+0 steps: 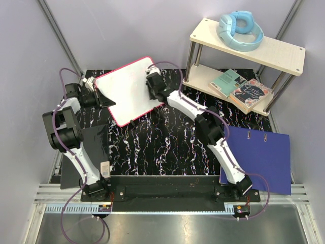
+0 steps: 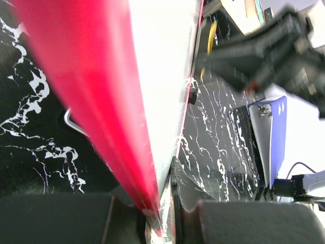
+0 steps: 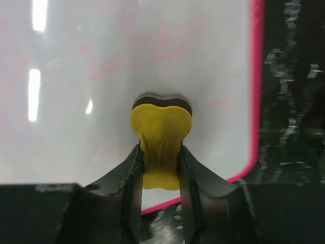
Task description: Erase the whiteboard
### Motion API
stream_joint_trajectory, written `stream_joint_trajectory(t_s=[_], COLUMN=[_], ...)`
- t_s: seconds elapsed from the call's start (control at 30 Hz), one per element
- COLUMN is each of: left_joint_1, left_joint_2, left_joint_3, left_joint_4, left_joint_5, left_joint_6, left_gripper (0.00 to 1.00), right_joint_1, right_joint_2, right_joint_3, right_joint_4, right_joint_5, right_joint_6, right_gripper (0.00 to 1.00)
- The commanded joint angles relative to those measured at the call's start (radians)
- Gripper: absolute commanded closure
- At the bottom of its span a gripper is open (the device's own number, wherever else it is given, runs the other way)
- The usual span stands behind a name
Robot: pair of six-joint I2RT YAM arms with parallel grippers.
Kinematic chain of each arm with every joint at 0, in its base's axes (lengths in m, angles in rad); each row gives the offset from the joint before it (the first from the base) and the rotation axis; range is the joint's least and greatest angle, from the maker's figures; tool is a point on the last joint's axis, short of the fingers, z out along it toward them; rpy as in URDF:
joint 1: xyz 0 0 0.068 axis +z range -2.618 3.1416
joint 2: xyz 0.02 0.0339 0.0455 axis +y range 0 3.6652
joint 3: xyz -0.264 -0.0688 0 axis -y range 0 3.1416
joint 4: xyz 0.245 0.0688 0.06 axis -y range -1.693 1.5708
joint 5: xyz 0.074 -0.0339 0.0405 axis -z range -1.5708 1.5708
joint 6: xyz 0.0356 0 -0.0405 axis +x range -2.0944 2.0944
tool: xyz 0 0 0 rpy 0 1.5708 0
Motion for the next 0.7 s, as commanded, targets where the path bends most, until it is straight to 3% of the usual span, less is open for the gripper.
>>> stream_joint_trajectory(t_s=[0.0,0.3,0.5,0.67], left_joint_1=[0.003,0.005,0.005,0.005], left_joint_2=[0.014,0.015,0.015,0.015], left_joint_3=[-0.023,-0.023,-0.023,-0.023], left_joint_4=[-0.018,-0.019,-0.016,-0.019], left_joint_5=[-0.279,-0.273,-0.276,-0.277], left_joint_6=[0.157,0.160,0.160,0.158], left_gripper=[1.00,1.00,1.00,1.00], right_joint_1=[-0.103,-0.129,-0.084,-0.086], right_joint_2=[0.056,0.048,0.005,-0.085], right_joint_3=[-0.005,0.036,0.026,-0.045], right_joint_4=[-0.034,-0.048,-0.036,-0.046], right_joint_5=[0.175,-0.023,0.073,0.271], right_joint_6=[-0.026,-0.046,-0.021,0.029], right_gripper=[1.00,1.00,1.00,1.00])
